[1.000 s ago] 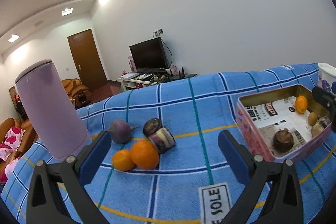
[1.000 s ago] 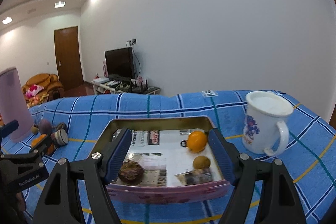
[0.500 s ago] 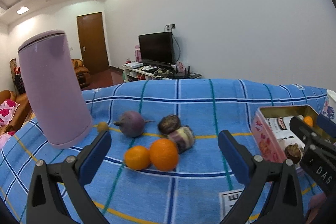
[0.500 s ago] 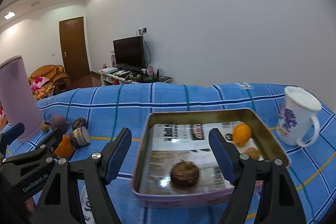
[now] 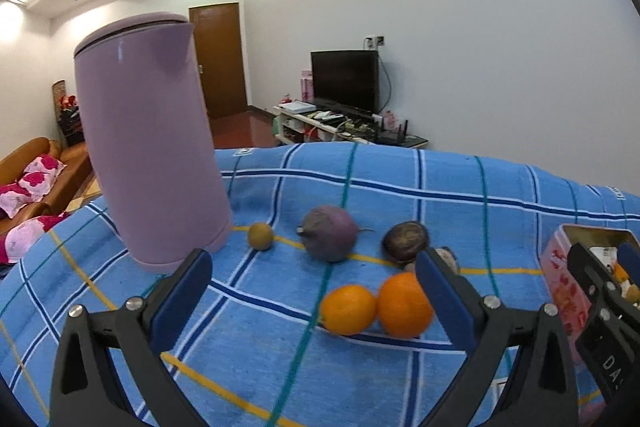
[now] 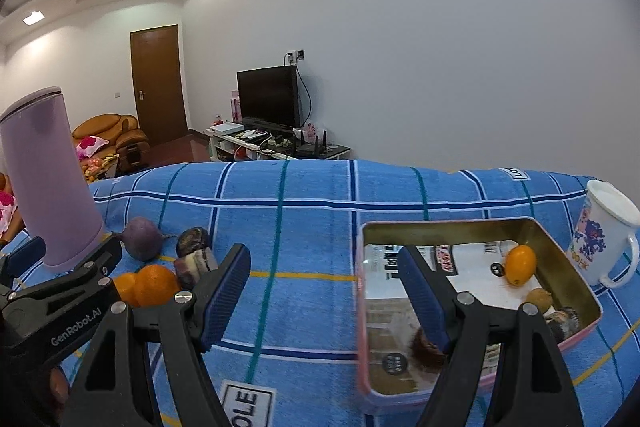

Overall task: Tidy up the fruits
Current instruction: 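Withdraw both tools from the pink tin toward the fruits on the bedspread, then grasp a wrapped roll with the right tool while the left tool approaches the oranges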

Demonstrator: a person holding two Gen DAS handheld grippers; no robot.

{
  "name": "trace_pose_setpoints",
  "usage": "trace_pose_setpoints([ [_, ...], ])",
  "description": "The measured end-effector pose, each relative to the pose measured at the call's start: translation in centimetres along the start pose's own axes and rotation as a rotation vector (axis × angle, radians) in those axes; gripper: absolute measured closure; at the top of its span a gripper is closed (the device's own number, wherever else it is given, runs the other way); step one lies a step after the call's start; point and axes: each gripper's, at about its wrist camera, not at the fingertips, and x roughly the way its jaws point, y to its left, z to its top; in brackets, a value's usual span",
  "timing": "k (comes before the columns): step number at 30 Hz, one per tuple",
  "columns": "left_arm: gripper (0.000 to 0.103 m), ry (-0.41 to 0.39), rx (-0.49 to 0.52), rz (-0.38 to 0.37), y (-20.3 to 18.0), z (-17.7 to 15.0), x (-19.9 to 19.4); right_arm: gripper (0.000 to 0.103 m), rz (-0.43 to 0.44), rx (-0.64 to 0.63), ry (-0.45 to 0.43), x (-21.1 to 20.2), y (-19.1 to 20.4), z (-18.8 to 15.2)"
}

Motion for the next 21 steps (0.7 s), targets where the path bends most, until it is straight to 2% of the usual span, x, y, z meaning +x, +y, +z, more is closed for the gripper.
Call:
trace_pose_setpoints([
  [21,0.0,0.046,-0.03,0.061,2.0,0.2,1.7,0.026,0.03,0.016,0.036,1.8,2.4,0.6],
])
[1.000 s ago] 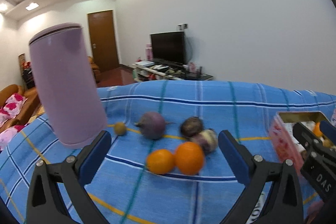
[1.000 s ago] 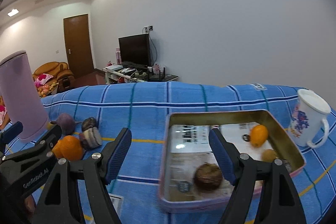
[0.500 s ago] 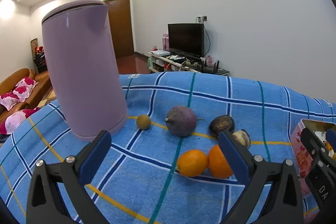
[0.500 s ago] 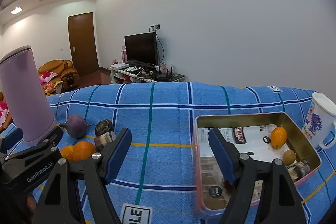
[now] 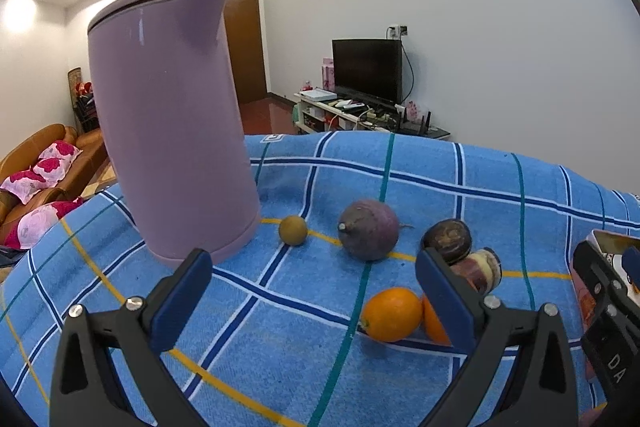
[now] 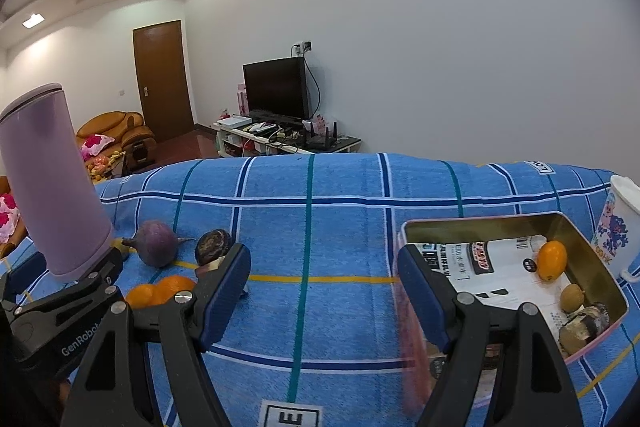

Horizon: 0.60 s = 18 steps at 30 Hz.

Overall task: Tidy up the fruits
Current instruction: 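Grasp a wrapped roll with the right tool while the left tool approaches the oranges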

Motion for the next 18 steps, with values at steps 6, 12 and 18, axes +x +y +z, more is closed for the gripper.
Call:
trace_pose_setpoints([
  [6,0.0,-0.005,0.008,0.023,0.4,0.2,0.3,0.026,0.01,0.002,0.008,0.4,0.5,0.1],
  [12,0.0,0.036,-0.029,0.143,3.1,0.8,1.7,0.026,0.03,-0.007,0.062,1.6,0.9,0.2],
  [18,0.0,0.118,-0.077,0.236,5.8,0.7,3.6,0.026,0.153,-0.053,0.138,3.2,2.6,0.1],
])
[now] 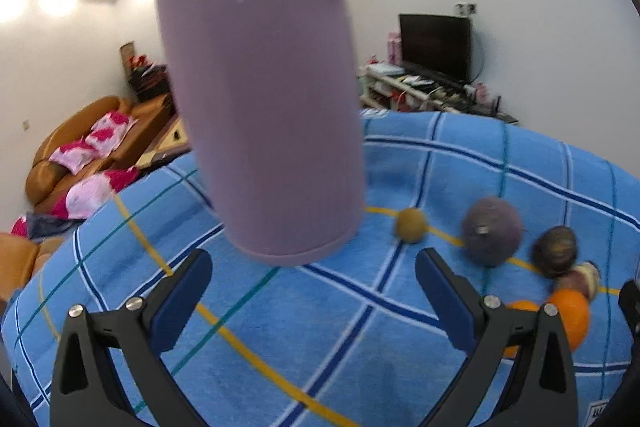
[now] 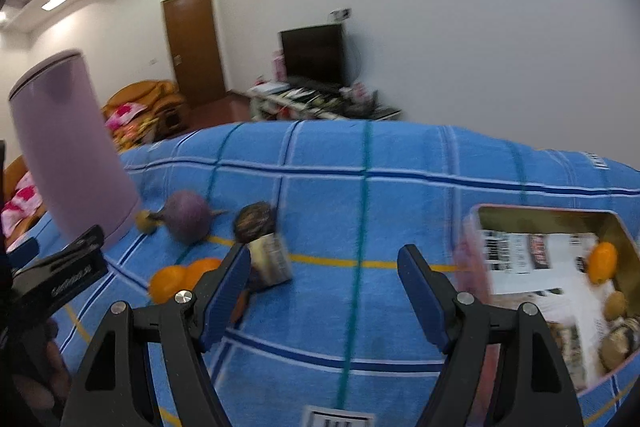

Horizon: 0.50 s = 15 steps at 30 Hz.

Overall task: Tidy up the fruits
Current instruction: 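Grasp a wrapped roll with the right tool while the left tool approaches the oranges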

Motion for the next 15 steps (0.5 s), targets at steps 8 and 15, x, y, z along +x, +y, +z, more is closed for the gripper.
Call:
trace_pose_setpoints([
  [8,0.0,0.043,0.003,-0.056,0.3,0.0,0.4,0.037,0.063,0.019,0.135,3.5,0.2,0.3],
  [15,0.0,0.043,-0.006,-0.05,0.5,0.3,0.2,0.037,0.193,0.045,0.201,5.7,0.3,0.8],
])
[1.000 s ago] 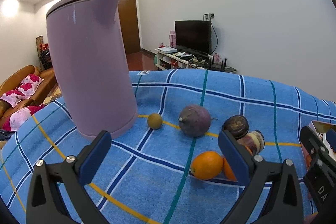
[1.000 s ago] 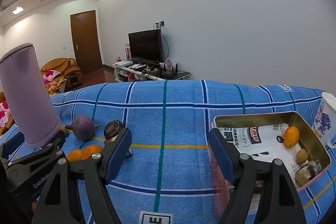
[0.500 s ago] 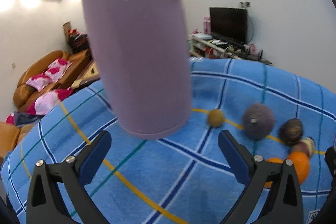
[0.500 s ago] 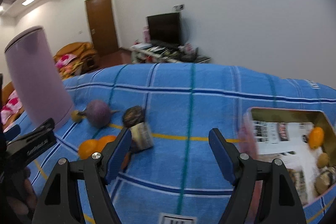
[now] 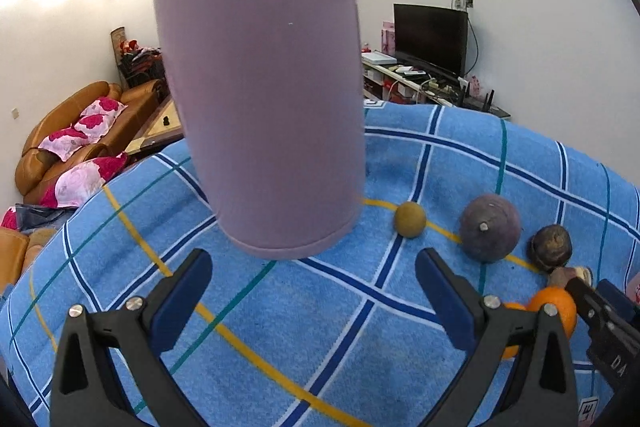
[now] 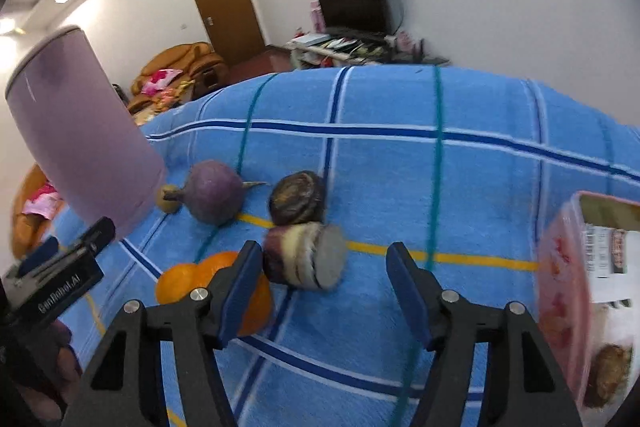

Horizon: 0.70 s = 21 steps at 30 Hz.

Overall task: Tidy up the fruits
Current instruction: 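Grasp a wrapped roll with the right tool while the left tool approaches the oranges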

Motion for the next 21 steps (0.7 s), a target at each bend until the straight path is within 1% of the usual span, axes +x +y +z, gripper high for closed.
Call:
trace_pose_setpoints([
  [2,0.0,-0.001,-0.005,0.0,0.2,0.1,0.0,0.037,0.057,0.084,0.036,1.1,-1.1,0.3],
  [4,0.0,0.002,-0.001,-0.007,0.1,0.1,0.1,0.037,0.093,0.126,0.052,1.8,-1.8,0.7],
  [7,0.0,0.0,0.01,-0.014,0.0,0.0,0.1,0.038,0.067,0.08,0.062,2.0,-0.9,0.8],
  [8,0.0,-0.001,0.014,-0.018,-0.1,0.0,0.0,0.042,0.069,0.082,0.063,2.0,-1.0,0.8],
  [9,0.0,-0.003,0.015,-0.018,-0.1,0.0,0.0,0.043,0.075,0.084,0.063,1.9,-1.1,0.7],
  [12,0.0,-0.004,0.013,-0.017,0.0,0.0,0.0,0.043,0.063,0.077,0.068,1.4,-1.4,0.2],
  [14,0.0,-0.003,0.009,-0.011,0.1,0.0,0.0,0.043,0.078,0.093,0.087,1.0,-1.8,0.0],
  [15,0.0,-0.004,0.009,-0.009,0.2,0.0,0.0,0.043,0.07,0.095,0.087,0.9,-2.0,-0.1],
  [20,0.0,-0.007,0.02,-0.02,-0.1,0.0,-0.3,0.043,0.021,0.038,0.049,0.0,-1.1,-0.9],
  [21,0.0,-0.009,0.024,-0.024,-0.2,0.0,-0.3,0.043,0.028,0.026,0.05,-0.1,-0.9,-0.9],
])
